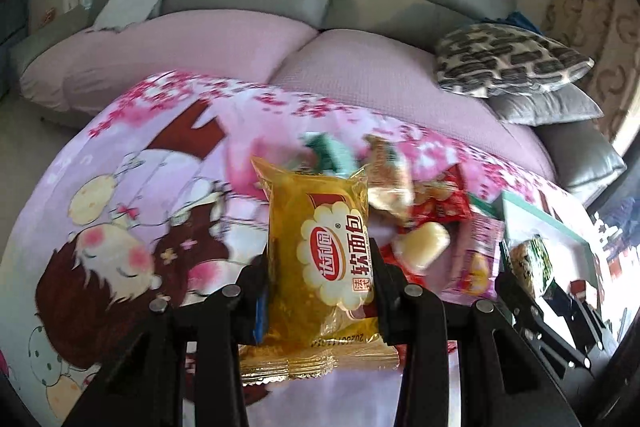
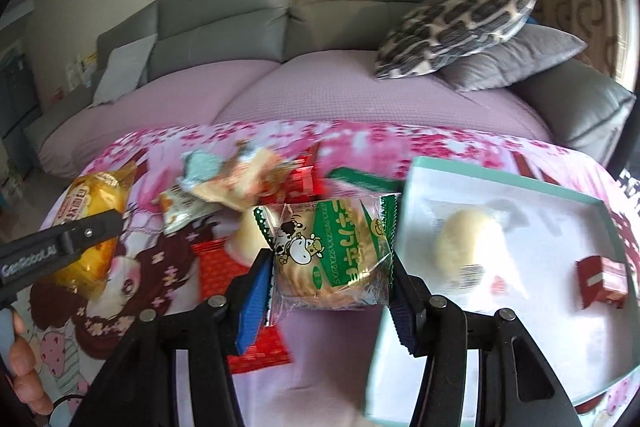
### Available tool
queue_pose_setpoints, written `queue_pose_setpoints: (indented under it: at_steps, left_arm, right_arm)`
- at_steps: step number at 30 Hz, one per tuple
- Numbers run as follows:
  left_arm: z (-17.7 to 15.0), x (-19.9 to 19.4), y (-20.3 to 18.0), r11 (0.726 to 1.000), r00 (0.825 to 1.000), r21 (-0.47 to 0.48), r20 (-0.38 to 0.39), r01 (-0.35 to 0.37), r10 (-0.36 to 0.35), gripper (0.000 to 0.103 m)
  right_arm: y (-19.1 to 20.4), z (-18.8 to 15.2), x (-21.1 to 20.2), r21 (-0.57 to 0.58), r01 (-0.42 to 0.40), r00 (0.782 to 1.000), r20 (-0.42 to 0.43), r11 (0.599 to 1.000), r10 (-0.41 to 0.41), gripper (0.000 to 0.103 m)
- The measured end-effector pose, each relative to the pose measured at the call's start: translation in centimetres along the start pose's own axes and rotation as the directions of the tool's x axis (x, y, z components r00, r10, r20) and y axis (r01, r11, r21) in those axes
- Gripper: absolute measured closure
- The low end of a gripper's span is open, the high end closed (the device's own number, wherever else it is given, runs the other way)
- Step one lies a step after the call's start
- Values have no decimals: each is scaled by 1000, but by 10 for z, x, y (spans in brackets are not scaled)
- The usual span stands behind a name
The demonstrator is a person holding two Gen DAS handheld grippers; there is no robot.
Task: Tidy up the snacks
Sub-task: 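Lift the yellow bread bag with the left while the right grasps the green cookie pack, then lower both snacks into the tray and open both grippers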
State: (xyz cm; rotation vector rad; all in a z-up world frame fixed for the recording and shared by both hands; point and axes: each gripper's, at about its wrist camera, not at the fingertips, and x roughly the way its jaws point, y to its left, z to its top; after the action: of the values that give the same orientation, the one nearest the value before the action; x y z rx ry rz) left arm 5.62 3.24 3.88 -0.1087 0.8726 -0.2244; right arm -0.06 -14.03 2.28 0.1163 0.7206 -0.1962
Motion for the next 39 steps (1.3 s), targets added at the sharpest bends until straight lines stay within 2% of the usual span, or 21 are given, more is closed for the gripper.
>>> queue_pose_setpoints:
  at_steps: [9, 15, 24, 31, 35, 39]
  left_arm:
    - [-5, -6, -72, 983, 995, 155, -2, 97, -98, 62]
    - [-19, -12, -129, 945, 984, 275, -29, 179, -178, 62]
    - [-47, -13, -192, 875, 962, 401, -109, 272, -249, 62]
    - [-64, -4, -217, 844, 959, 456, -157, 282, -235, 62]
    - [-72, 3, -222, 839, 957, 464, -187, 286, -223, 62]
    - [-79, 10, -225, 837, 954, 467, -217, 287, -206, 62]
  right_arm:
    - [-70, 8, -24, 109, 151, 987, 36, 983, -155, 46]
    - [-122, 8, -48, 193, 261, 962, 24, 946, -271, 46]
    - [-173, 3, -79, 283, 359, 927, 5, 889, -376, 46]
    - [-196, -1, -87, 326, 365, 925, -15, 872, -381, 46]
    - [-200, -5, -88, 324, 361, 927, -27, 874, -373, 46]
    - [-205, -9, -78, 320, 369, 928, -78, 873, -363, 46]
